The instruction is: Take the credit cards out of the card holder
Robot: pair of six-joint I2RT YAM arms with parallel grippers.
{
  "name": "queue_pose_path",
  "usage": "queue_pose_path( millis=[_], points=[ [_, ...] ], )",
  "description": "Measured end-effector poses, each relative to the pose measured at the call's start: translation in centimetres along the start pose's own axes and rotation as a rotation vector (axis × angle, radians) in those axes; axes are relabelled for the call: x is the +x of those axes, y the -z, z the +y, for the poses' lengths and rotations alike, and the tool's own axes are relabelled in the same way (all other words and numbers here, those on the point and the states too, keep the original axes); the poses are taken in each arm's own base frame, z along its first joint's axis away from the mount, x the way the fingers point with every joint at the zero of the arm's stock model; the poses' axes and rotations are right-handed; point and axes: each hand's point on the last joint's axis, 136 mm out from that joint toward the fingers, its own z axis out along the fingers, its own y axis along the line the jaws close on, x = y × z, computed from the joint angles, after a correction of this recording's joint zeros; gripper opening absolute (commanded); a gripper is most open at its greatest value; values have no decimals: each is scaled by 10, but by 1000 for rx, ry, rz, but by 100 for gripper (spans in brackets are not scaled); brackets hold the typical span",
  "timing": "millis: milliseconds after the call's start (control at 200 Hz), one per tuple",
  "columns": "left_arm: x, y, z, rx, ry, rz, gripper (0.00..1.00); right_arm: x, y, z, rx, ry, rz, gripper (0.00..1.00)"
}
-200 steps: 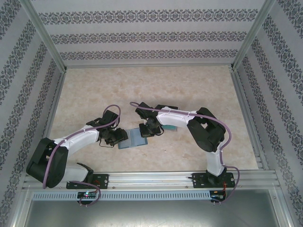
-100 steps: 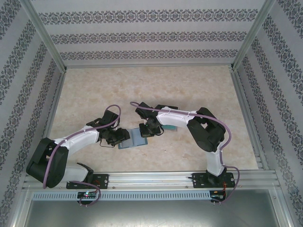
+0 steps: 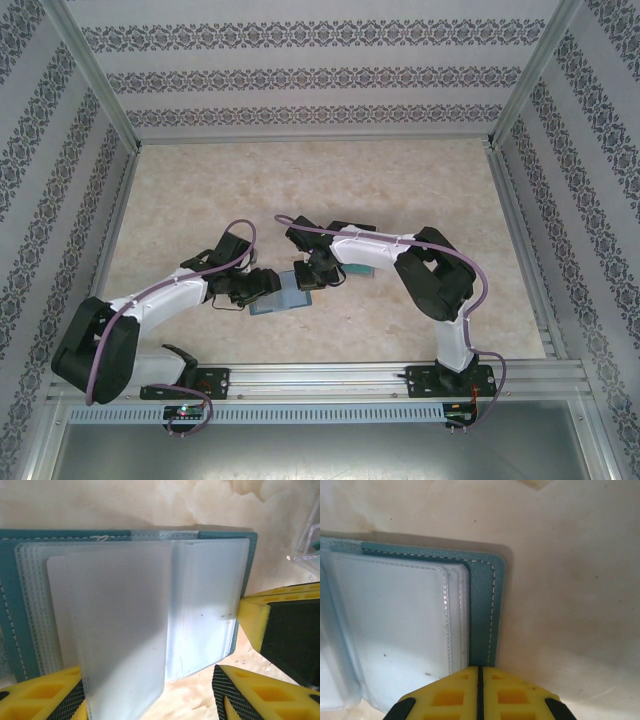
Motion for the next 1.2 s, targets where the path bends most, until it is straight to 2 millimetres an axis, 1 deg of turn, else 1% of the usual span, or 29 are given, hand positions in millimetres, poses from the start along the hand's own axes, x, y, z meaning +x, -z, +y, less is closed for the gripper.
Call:
queue_pose_path(
  millis=[235, 425, 585, 774, 934, 1024, 1114, 1204],
  points=[
    [3, 0, -14, 51, -32, 14, 43, 0, 1, 0, 0, 1, -3, 3],
    [2, -4, -37, 103, -74, 39, 39, 0, 4, -1, -6, 5, -28, 3],
    [6, -9, -51, 137, -110, 73, 38, -2, 17, -3, -8, 6, -76, 3],
    [2, -6, -50, 124, -124, 47, 36, -9, 34, 1, -33, 11, -134, 4],
    [-6, 12, -51, 111, -141, -40, 34, -13, 37, 5, -49, 17, -152, 4],
    [-8, 17, -48, 108, -140, -72, 34, -15, 38, 7, -53, 18, -158, 5],
    [-7, 15, -44, 99, -136, -64, 34, -18, 41, 11, -62, 21, -169, 5],
    [-5, 6, -39, 81, -125, -35, 34, -20, 43, 12, -66, 22, -173, 5]
  ],
)
